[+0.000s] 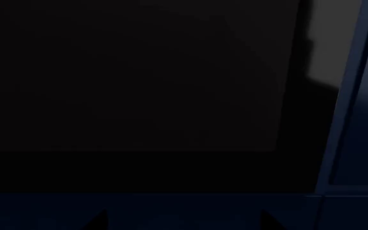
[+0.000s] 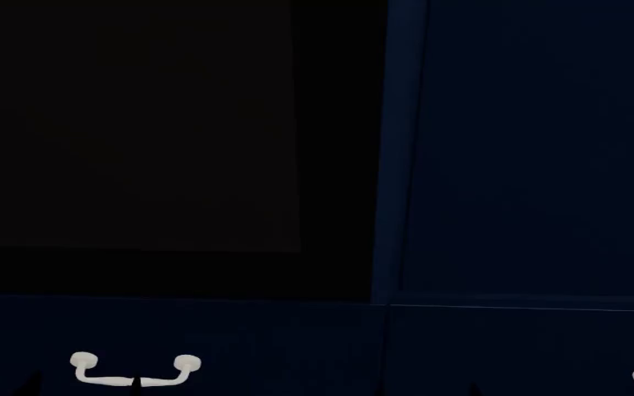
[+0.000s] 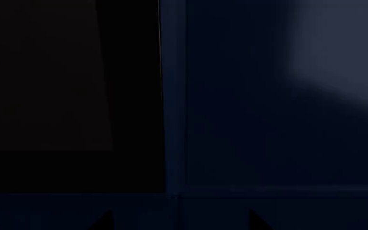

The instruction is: Press the stop button on the microwave

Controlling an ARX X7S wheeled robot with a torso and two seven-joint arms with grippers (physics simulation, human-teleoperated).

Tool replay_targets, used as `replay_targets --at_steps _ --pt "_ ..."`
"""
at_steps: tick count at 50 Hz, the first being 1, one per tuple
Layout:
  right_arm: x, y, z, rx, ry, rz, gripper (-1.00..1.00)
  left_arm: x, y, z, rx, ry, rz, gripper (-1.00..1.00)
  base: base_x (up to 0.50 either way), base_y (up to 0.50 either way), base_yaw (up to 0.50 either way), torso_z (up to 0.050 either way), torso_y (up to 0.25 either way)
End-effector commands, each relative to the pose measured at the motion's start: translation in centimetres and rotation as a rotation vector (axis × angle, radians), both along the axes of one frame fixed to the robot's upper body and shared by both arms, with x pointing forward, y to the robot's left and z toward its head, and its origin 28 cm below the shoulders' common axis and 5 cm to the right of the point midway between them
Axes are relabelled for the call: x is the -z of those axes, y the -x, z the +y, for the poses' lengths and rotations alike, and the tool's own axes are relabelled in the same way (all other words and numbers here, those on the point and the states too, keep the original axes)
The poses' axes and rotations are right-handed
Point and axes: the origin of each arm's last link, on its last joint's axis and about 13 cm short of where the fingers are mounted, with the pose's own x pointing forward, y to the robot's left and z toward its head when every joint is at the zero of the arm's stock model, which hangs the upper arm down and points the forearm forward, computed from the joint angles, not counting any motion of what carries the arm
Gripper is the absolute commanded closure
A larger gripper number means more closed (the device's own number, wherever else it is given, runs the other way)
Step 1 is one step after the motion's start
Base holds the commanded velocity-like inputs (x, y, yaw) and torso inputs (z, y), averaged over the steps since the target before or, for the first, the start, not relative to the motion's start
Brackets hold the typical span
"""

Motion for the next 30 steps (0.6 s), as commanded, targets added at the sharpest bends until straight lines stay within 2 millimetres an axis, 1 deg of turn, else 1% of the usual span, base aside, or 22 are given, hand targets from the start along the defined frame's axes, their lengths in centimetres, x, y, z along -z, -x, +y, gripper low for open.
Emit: replay_targets --at_steps 1,9,13,17,19,22,24,27,30 --pt "0.0 0.0 0.0 0.0 0.0 0.0 -1.0 0.0 0.0 0.0 0.0 0.0 0.0 -1.0 0.0 0.0 0.0 0.0 0.0" --pt "-1.0 0.6 0.0 -0.006 0.018 -0.015 -1.0 -0.3 0.3 -0.3 0.004 -0.008 0.011 -1.0 0.0 0.0 0.0 0.0 0.0" --pt "-1.1 0.9 0.2 -0.012 0.027 -0.018 -1.0 -0.5 0.7 -0.2 0.004 -0.02 0.009 -1.0 0.0 0.0 0.0 0.0 0.0" --pt "-1.8 1.2 0.3 -0.022 0.034 -0.028 -1.0 -0.7 0.9 -0.1 0.014 -0.029 0.003 -1.0 0.0 0.0 0.0 0.05 0.015" --pt "-2.3 1.0 0.4 -0.018 0.038 -0.038 -1.0 -0.7 0.9 0.0 0.014 -0.033 0.006 -1.0 0.0 0.0 0.0 0.05 0.018" --pt "-3.6 0.9 0.6 -0.02 0.049 -0.078 -1.0 -0.4 1.2 0.1 0.018 -0.055 0.034 -1.0 0.0 0.0 0.0 0.05 0.018" --pt "-5.1 0.5 0.6 -0.015 0.051 -0.116 -1.0 0.2 1.4 0.7 -0.007 -0.074 0.056 -1.0 0.0 0.0 0.0 0.05 0.02" --pt "-7.1 0.0 0.8 -0.011 0.057 -0.172 -1.0 0.9 1.7 2.0 -0.06 -0.095 0.097 -1.0 0.0 0.0 0.0 0.05 0.021" --pt "-9.1 0.1 0.9 -0.016 0.057 -0.219 -1.0 2.1 2.7 3.6 -0.116 -0.12 0.155 -1.0 0.0 0.0 0.0 0.05 0.021"
